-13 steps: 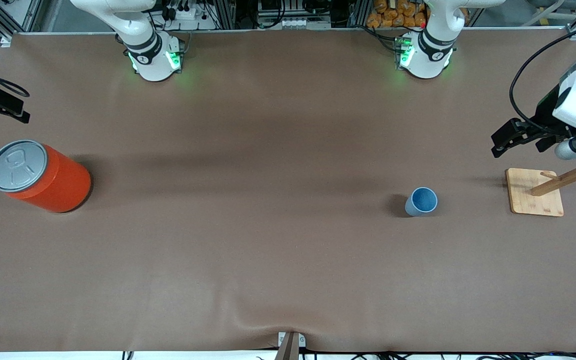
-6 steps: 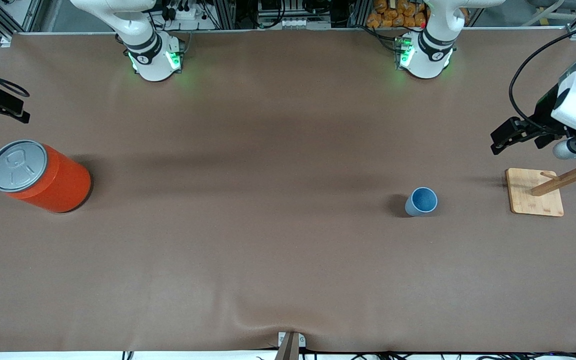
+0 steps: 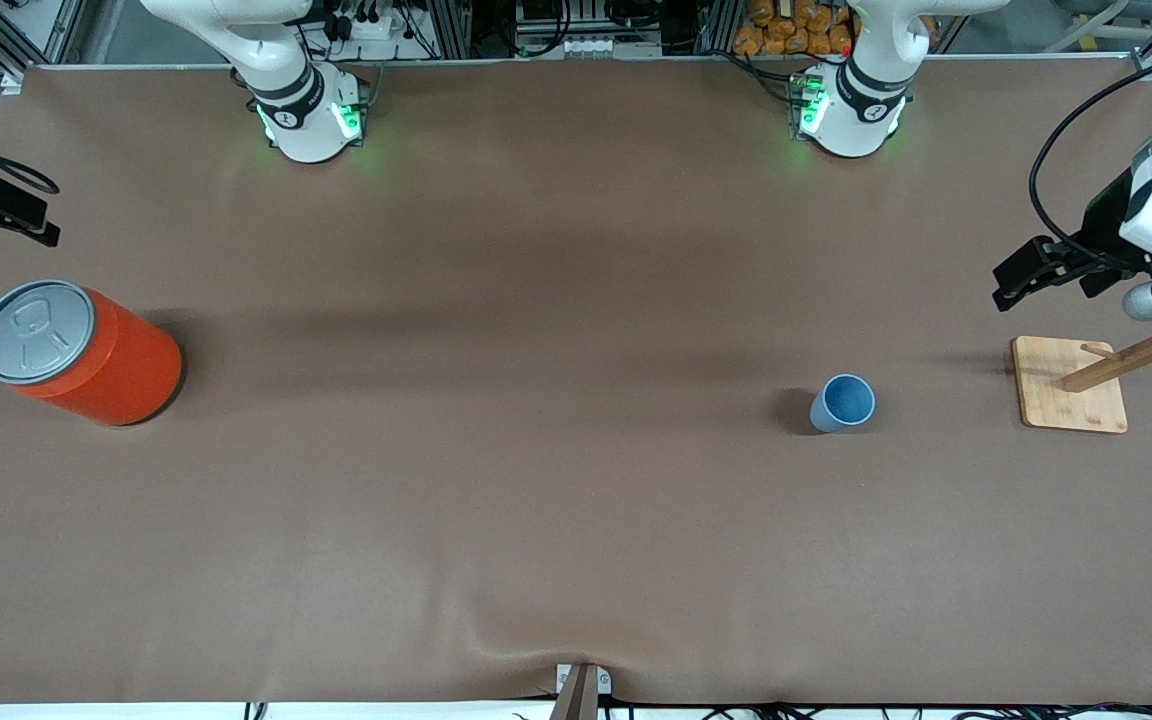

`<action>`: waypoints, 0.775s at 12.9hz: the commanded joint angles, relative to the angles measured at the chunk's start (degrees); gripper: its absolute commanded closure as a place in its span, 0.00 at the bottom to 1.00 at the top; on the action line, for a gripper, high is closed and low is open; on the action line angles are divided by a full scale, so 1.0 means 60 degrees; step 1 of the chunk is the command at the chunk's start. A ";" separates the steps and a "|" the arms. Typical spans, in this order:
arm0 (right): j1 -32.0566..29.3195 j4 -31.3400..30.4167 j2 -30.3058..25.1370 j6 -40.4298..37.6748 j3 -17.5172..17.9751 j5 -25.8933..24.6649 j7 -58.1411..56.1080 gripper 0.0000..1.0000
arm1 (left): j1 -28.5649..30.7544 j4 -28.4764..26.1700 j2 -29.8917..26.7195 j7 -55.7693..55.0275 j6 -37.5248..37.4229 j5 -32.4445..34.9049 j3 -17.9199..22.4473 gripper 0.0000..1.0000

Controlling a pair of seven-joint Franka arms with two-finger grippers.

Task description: Flip cup

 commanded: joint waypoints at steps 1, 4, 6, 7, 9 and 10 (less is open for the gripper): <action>0.0048 0.0186 0.0080 -0.0116 0.0003 -0.0117 0.0035 0.00 | 0.0035 0.0003 -0.0128 -0.0041 -0.0119 0.0052 -0.0116 0.00; 0.0048 0.0186 0.0080 -0.0116 0.0003 -0.0117 0.0035 0.00 | -0.0038 0.0018 -0.0098 -0.0100 -0.0104 0.0052 -0.0146 0.00; 0.0048 0.0186 0.0080 -0.0116 0.0003 -0.0117 0.0035 0.00 | -0.0052 0.0018 -0.0083 -0.0100 -0.0075 0.0052 -0.0160 0.00; 0.0048 0.0186 0.0080 -0.0116 0.0003 -0.0117 0.0035 0.00 | -0.0067 0.0018 -0.0083 -0.0100 -0.0075 0.0052 -0.0161 0.00; 0.0048 0.0186 0.0080 -0.0116 0.0003 -0.0117 0.0035 0.00 | -0.0053 0.0004 -0.0054 -0.0114 -0.0046 0.0052 -0.0219 0.00; 0.0048 0.0186 0.0080 -0.0116 0.0003 -0.0117 0.0035 0.00 | -0.0053 -0.0025 -0.0025 -0.0114 -0.0017 0.0052 -0.0219 0.00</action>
